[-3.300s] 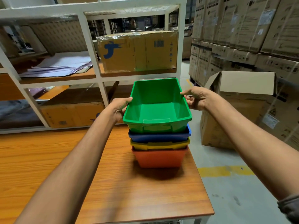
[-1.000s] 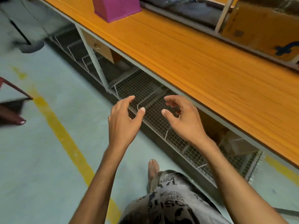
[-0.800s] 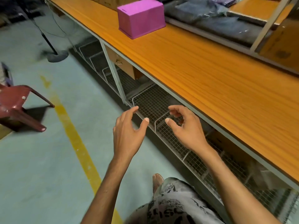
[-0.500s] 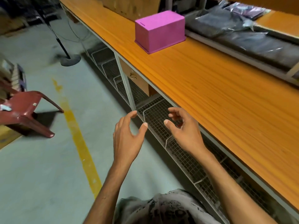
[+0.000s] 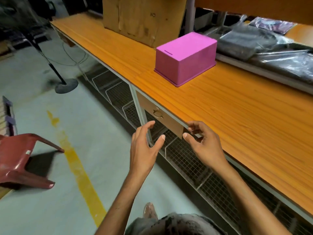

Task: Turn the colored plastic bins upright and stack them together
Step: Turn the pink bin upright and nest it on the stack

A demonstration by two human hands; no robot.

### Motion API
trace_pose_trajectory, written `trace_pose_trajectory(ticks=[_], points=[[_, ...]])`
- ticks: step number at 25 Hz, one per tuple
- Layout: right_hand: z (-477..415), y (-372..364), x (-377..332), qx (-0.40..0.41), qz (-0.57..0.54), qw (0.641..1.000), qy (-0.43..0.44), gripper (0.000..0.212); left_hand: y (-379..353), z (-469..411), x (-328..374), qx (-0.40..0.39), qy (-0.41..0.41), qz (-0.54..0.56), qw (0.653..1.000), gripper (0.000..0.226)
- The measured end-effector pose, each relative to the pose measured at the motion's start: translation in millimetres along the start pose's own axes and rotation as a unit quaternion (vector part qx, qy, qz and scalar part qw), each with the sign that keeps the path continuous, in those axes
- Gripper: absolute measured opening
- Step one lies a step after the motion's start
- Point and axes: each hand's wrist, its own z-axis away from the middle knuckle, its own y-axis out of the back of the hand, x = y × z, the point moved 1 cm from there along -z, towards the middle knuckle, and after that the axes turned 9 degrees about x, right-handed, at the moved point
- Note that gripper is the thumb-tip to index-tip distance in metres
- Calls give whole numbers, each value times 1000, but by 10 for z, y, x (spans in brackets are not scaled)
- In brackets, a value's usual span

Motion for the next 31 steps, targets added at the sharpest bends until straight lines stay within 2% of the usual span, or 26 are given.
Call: trace_pose_trajectory(ticks=[7,15,21,26,28,31], points=[[-883,-777,-357,55,41,998,-10,36,27,-1585,-329,-66,-34,-1,997,49],[-2156,-1211,67,126,54,988,-77,40,-651,-3066,-694,-123,-40,-6,992,53],[-2845,-1436,217,205,43,966,-148,62,-1146,-4045,-773,-171,-66,-12,983,76],[-3109,-1711,269,239,112,942,-207,78,-1588,-4816,-977,-214,-63,-24,975,83],[-3160,-1868,218,249,122,933,-231,77,-1699,-5021,-1054,-248,-69,-24,966,82],[-3262,-2100,46,280,124,920,-244,68,-1833,-5303,-1199,-305,-110,-4,946,69]])
